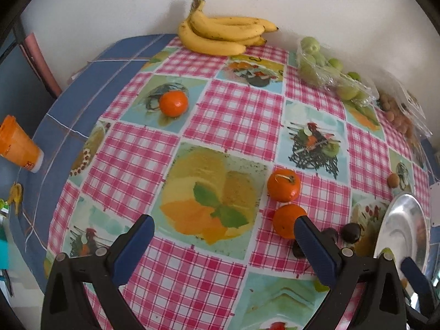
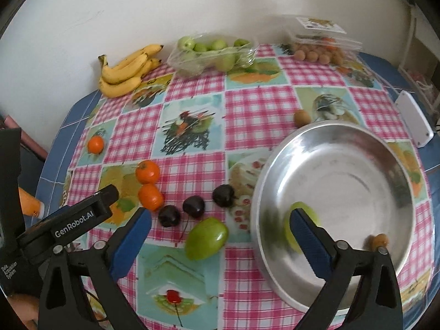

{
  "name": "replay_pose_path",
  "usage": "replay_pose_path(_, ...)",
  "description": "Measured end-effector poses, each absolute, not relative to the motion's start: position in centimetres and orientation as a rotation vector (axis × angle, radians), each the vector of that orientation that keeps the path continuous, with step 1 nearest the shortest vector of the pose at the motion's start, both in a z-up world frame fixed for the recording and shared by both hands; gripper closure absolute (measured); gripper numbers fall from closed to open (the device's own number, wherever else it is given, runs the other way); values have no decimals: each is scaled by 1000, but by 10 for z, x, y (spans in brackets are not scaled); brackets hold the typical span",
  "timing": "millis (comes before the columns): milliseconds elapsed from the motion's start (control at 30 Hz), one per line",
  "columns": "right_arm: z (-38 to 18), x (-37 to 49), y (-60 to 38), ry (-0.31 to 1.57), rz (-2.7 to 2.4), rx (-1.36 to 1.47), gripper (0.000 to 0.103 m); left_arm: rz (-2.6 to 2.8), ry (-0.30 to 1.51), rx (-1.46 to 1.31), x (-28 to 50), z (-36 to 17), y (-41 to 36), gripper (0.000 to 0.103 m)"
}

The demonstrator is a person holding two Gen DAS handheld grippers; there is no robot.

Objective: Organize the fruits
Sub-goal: 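Grasp the round green apple with the right tool while the left tool nears the black plums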

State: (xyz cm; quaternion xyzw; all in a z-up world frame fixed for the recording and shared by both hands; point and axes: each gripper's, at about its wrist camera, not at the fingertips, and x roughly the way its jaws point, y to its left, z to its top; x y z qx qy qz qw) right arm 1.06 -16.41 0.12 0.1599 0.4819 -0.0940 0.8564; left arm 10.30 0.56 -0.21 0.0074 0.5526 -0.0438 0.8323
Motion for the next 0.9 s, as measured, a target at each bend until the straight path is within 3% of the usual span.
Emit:
replay_pose_path(300,-16,14,-156,1075,-139,405,29,-112,1227,19,101,-13,0,2)
replay_pose_path(900,-41,18,-154,1150,-145,433,44,-106,1292,9,102,-34,-5,2)
